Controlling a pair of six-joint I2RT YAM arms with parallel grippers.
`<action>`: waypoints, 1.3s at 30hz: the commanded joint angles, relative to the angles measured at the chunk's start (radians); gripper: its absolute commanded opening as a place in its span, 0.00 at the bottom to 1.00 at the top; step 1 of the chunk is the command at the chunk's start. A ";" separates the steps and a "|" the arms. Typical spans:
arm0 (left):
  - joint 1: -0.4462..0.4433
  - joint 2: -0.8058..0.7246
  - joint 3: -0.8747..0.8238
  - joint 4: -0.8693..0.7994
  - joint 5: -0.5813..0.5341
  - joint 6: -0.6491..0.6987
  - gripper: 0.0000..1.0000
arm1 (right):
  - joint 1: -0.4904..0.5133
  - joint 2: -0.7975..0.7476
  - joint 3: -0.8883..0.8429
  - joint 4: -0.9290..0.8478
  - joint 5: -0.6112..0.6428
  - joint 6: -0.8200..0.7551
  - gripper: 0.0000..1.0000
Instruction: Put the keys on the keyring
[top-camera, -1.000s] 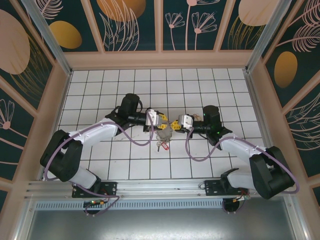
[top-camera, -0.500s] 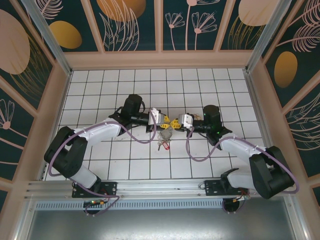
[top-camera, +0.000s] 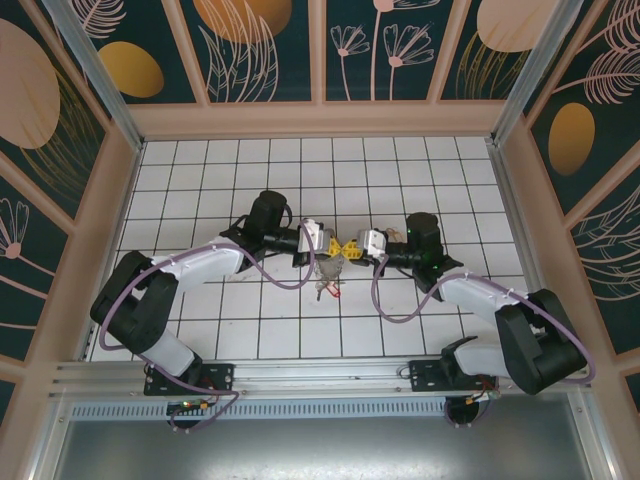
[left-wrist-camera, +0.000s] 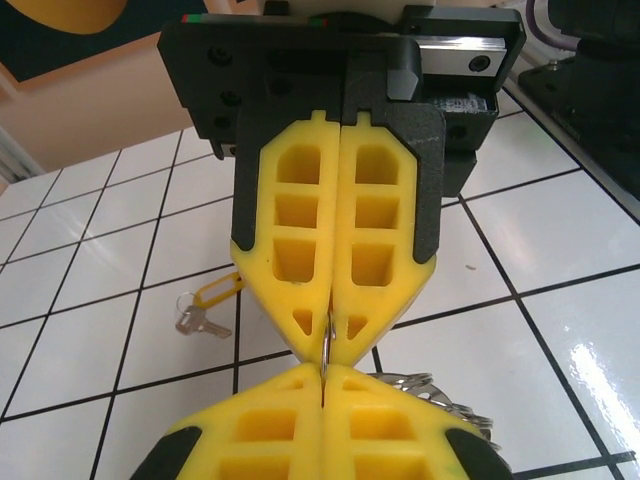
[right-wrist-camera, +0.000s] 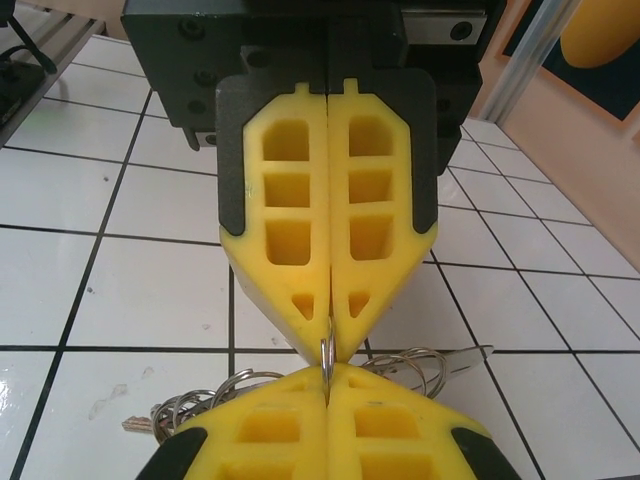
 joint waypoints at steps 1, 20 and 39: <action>-0.009 -0.013 0.003 -0.026 -0.013 0.027 0.00 | 0.004 -0.001 0.012 0.005 -0.036 -0.024 0.09; -0.001 -0.113 0.065 -0.144 -0.364 0.048 0.00 | -0.073 -0.200 0.052 -0.026 0.684 0.581 0.99; 0.048 -0.069 -0.037 0.148 -0.233 -0.116 0.00 | -0.379 0.452 0.696 -1.038 0.576 0.819 0.59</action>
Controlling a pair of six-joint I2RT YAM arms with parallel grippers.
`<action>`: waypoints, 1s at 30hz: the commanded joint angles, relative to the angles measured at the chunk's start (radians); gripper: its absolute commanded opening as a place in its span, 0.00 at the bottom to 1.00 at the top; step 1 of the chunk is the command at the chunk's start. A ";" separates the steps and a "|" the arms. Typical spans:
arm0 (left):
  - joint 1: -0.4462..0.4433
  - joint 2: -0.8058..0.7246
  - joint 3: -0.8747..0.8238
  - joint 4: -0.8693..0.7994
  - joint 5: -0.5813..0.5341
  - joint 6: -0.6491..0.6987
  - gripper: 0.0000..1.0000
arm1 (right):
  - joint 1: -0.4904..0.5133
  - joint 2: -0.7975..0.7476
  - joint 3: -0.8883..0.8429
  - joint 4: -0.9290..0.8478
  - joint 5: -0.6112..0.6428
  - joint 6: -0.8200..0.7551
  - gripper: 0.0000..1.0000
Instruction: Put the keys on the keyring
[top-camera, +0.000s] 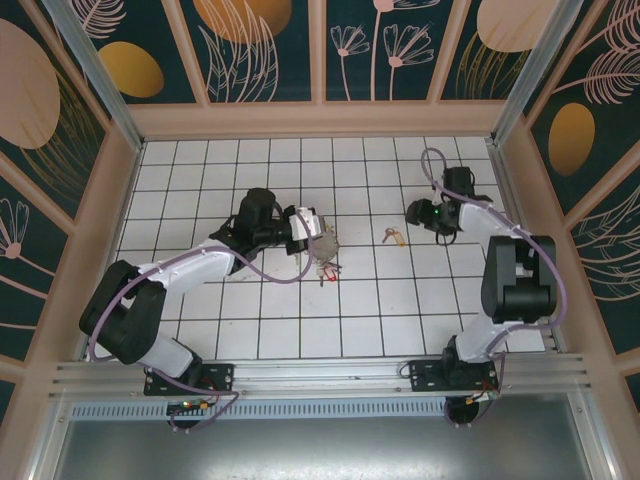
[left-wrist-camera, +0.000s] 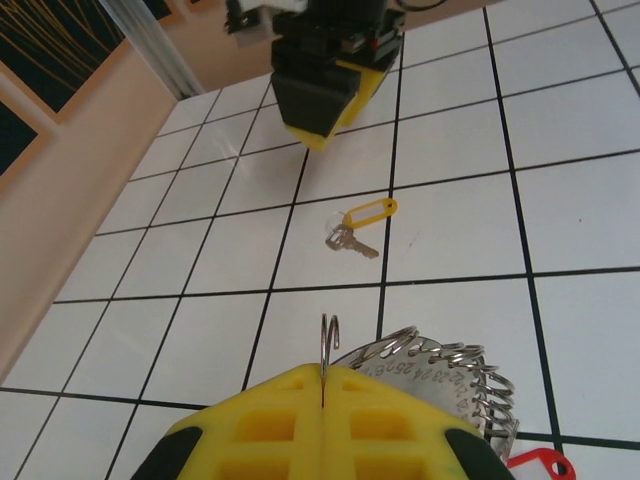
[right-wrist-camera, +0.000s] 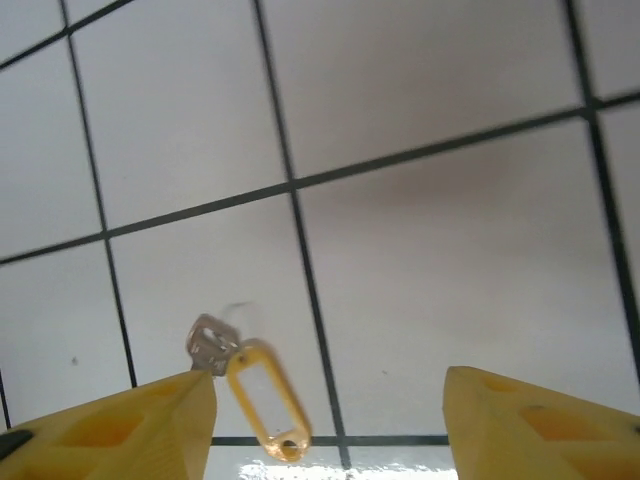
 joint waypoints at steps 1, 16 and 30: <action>0.009 0.007 -0.002 0.079 0.067 -0.059 0.00 | 0.032 0.063 0.114 -0.154 -0.050 -0.084 0.57; 0.014 0.034 0.034 0.043 0.090 -0.045 0.00 | 0.098 0.244 0.199 -0.242 -0.076 -0.150 0.35; 0.014 0.025 0.014 0.009 0.091 0.020 0.00 | 0.123 0.284 0.213 -0.212 -0.112 -0.148 0.25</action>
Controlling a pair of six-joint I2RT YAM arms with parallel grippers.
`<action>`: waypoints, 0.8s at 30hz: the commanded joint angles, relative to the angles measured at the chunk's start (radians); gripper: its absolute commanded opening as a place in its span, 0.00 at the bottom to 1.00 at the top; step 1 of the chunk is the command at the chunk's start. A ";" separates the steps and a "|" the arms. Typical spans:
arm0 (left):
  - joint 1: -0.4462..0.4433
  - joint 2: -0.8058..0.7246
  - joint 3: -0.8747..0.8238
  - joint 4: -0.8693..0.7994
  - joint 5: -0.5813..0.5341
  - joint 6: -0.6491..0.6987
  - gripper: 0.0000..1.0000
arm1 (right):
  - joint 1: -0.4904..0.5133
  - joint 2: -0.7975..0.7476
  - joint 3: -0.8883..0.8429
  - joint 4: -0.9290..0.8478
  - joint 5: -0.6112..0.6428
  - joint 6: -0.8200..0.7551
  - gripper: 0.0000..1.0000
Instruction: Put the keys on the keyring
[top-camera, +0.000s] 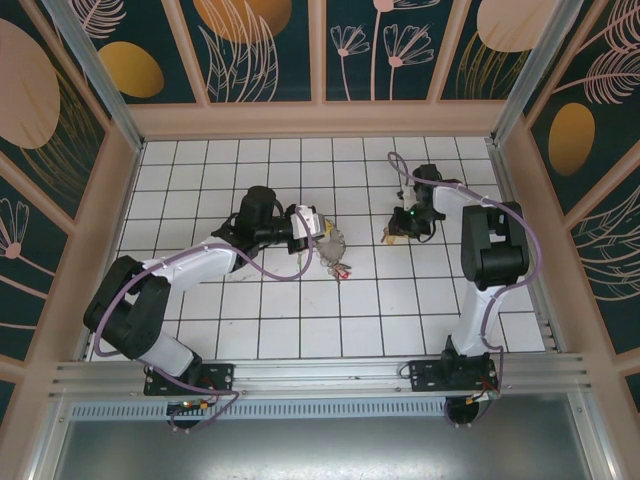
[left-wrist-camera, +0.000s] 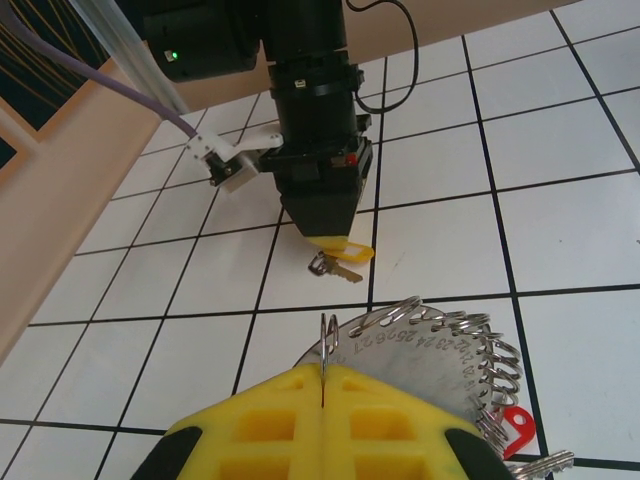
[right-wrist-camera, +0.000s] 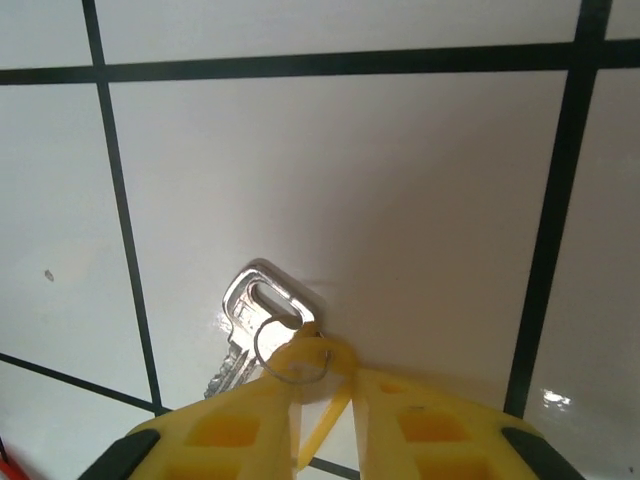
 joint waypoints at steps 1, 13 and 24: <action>0.006 -0.005 -0.003 -0.012 0.034 0.021 0.00 | 0.018 0.023 0.031 -0.004 -0.017 0.001 0.26; 0.007 -0.024 -0.036 -0.001 0.036 0.009 0.00 | 0.021 0.014 0.043 0.012 0.020 -0.002 0.29; 0.006 -0.025 -0.037 -0.010 0.040 0.003 0.00 | 0.033 0.030 0.061 0.019 0.023 -0.015 0.31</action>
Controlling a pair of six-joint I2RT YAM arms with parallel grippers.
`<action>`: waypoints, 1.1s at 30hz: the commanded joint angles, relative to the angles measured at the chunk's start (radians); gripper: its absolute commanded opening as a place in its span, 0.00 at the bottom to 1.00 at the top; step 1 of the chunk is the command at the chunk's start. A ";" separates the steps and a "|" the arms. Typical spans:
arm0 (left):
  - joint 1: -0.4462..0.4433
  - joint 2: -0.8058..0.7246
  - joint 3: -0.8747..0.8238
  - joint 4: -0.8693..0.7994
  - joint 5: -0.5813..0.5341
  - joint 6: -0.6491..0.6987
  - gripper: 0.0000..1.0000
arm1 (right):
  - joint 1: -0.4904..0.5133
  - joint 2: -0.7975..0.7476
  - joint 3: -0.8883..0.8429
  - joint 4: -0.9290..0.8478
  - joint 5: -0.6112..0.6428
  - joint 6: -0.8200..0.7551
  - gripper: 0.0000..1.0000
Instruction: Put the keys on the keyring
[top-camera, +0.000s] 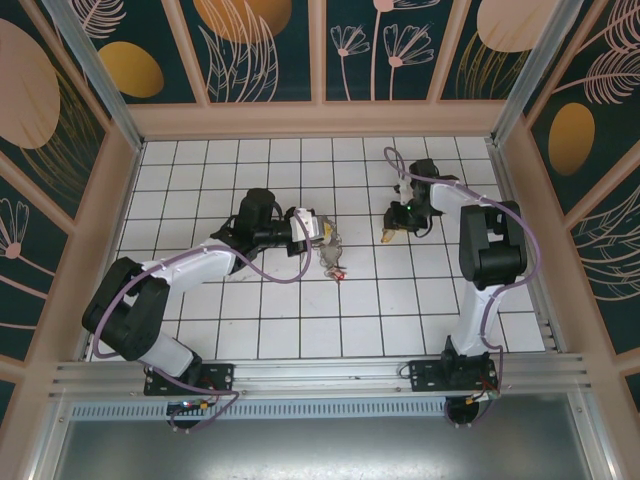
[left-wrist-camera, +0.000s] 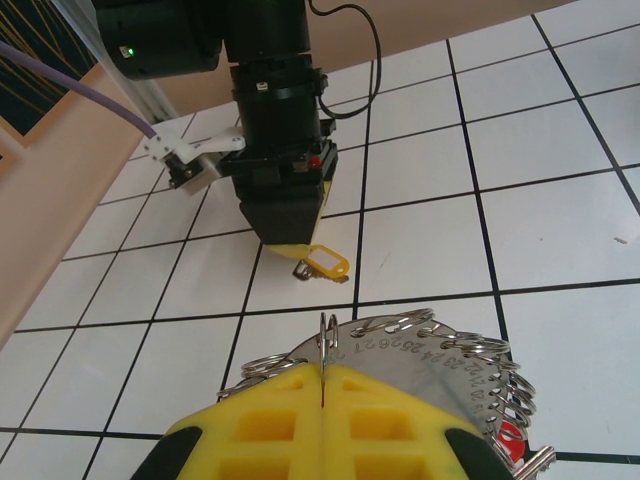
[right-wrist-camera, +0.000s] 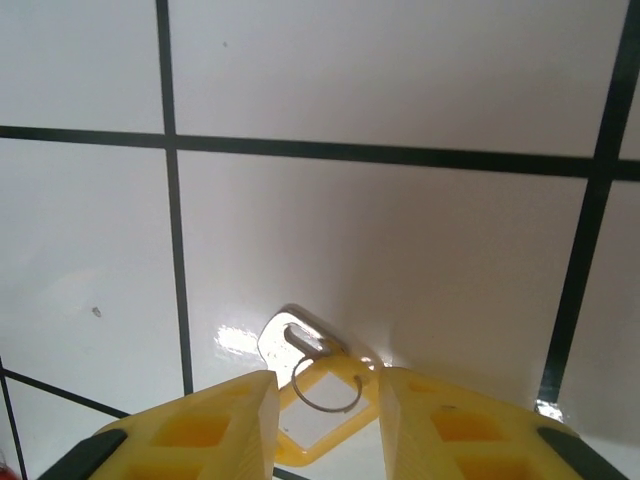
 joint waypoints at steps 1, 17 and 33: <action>0.006 -0.015 -0.014 -0.020 0.016 0.000 0.00 | 0.013 0.025 0.020 -0.004 0.009 -0.016 0.29; 0.009 0.010 0.029 -0.046 0.044 -0.046 0.00 | 0.029 -0.015 -0.023 0.053 0.042 -0.034 0.07; 0.021 -0.016 0.089 -0.192 -0.042 0.022 0.00 | 0.196 -0.589 -0.445 0.469 -0.147 -0.403 0.00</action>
